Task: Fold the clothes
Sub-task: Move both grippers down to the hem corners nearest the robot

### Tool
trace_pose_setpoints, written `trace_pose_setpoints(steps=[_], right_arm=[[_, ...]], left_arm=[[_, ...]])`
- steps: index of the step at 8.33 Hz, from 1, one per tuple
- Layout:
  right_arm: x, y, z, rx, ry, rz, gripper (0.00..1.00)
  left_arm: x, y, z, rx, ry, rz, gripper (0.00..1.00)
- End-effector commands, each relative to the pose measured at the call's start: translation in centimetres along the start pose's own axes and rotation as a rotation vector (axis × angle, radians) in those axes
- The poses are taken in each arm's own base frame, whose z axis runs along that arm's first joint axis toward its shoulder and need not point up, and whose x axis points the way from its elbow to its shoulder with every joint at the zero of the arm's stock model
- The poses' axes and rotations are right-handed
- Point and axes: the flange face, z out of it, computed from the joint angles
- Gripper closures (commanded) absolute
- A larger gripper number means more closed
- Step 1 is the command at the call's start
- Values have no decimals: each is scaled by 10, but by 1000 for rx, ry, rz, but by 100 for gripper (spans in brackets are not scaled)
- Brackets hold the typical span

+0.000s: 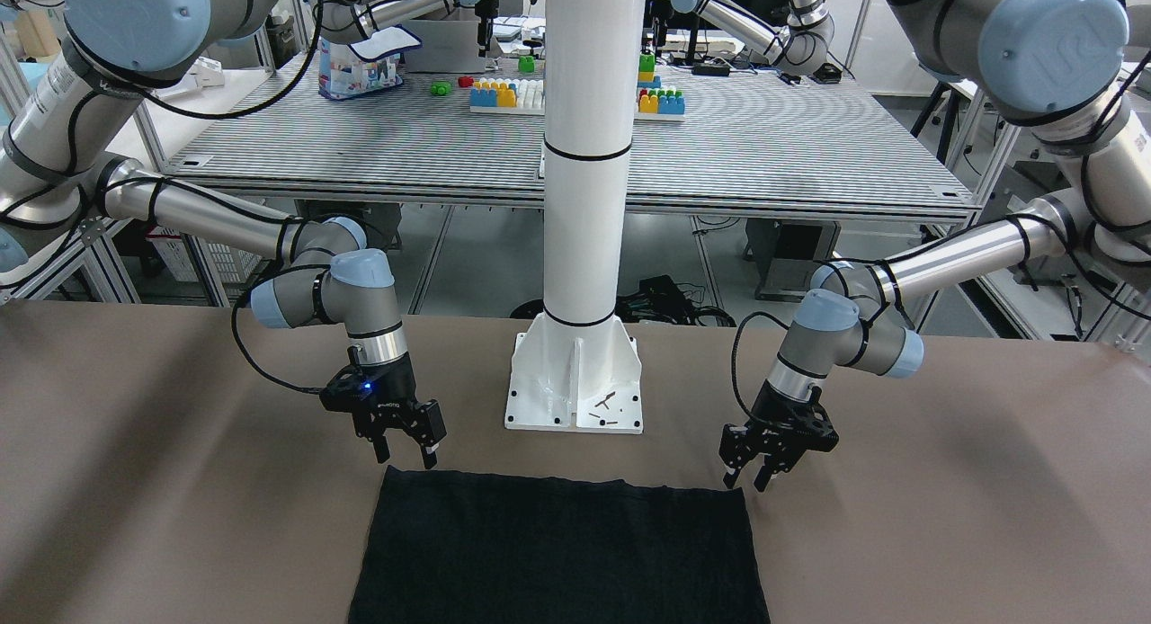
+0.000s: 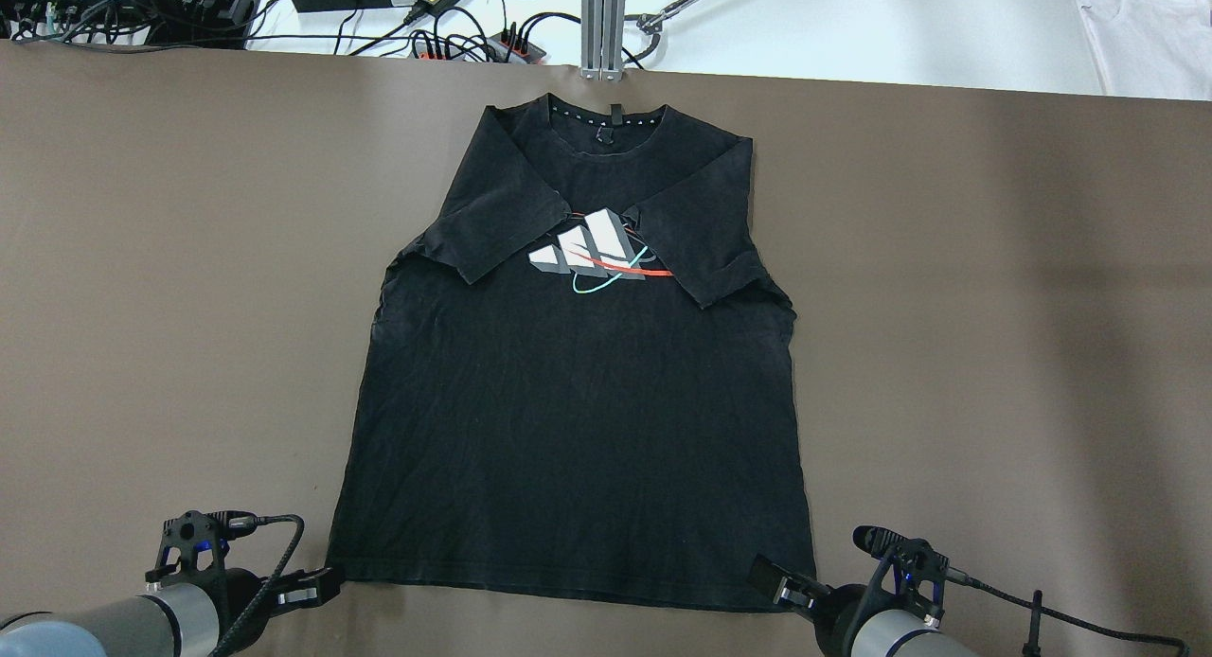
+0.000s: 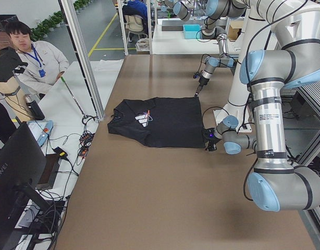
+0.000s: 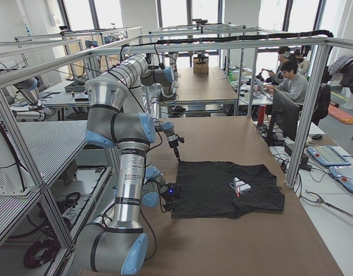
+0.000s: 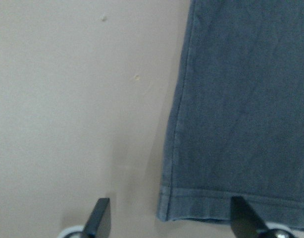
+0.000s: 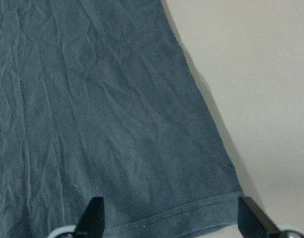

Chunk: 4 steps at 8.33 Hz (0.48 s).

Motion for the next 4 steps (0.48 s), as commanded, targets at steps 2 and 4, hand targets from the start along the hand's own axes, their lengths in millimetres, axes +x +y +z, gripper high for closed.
trace_pose_setpoints(steps=[2,4], right_arm=[[0,1,1,-1,1,-4,5],[1,1,1,-1,2,-5,5]], left_arm=[[-1,9,7,-13,-8,14,50],[-1,8,7,-12,-7,15,50]])
